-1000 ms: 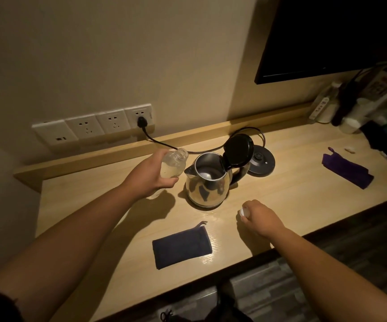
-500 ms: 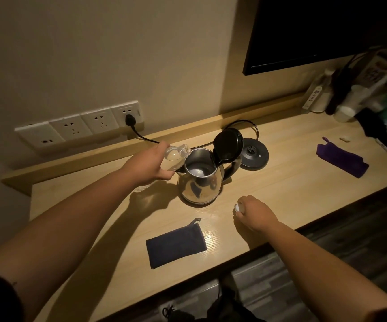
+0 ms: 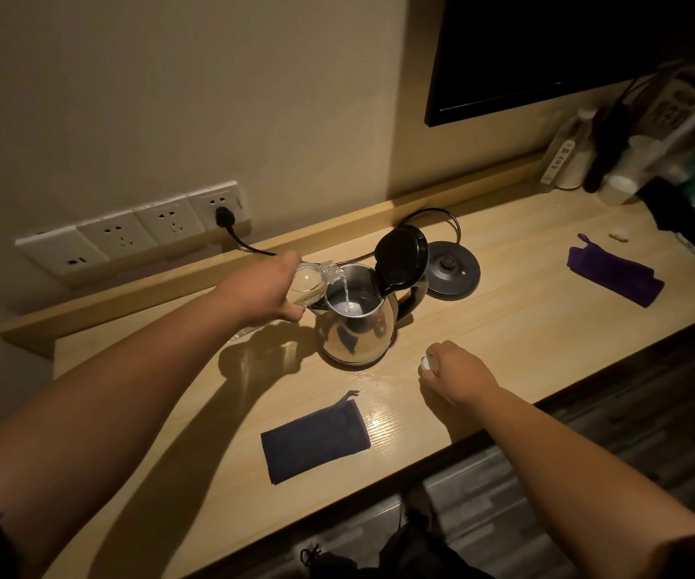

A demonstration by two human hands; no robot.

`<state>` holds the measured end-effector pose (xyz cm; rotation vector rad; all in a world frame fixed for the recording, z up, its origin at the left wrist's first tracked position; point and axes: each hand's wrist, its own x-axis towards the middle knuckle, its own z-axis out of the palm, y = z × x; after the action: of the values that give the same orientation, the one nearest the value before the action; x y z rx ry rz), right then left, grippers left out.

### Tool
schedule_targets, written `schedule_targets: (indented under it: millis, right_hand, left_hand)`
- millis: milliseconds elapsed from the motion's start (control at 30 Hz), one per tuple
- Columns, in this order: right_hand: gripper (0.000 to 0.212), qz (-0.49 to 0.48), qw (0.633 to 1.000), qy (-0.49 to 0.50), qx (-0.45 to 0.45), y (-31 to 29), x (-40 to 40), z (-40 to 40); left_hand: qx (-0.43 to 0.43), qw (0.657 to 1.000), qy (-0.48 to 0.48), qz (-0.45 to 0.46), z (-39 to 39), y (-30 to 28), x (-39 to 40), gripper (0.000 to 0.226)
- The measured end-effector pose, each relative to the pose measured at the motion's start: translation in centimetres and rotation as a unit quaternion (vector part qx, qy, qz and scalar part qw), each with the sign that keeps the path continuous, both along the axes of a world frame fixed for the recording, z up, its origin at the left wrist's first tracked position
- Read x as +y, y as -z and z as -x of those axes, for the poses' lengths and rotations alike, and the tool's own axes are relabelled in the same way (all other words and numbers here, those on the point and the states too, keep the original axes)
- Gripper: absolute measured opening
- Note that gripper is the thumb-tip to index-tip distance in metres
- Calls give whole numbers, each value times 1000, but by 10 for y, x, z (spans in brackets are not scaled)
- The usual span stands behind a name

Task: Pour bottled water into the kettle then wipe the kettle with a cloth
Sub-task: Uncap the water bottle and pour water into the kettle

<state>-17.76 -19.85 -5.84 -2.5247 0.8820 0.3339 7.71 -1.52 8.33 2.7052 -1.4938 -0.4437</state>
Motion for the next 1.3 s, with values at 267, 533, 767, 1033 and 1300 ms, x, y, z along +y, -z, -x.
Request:
schedule_targets:
  millis: [267,533,767,1033,1300]
  right_hand:
    - [35,2,1000,8,-4,0,-3,-3]
    - [28,3,1000,5,-9,-3,-7,-2]
    - [31,7,1000,3,-12,-6,-6,-1]
    - [31,6,1000,12,-14,-8,-4,-1]
    - [35,7,1000,10,-14,-11,-3,-2]
  left_hand:
    - [-14,999,15,-33,-1,-3,-3,54]
    - [-47,997,29,-52,-8,0,-3,59]
    - [-70,995,34,-59,-8,-1,-1,57]
    - [-75,994,34,-73,-8,-5,0,56]
    - [-109,989,48,-88,-7,-9,0,53]
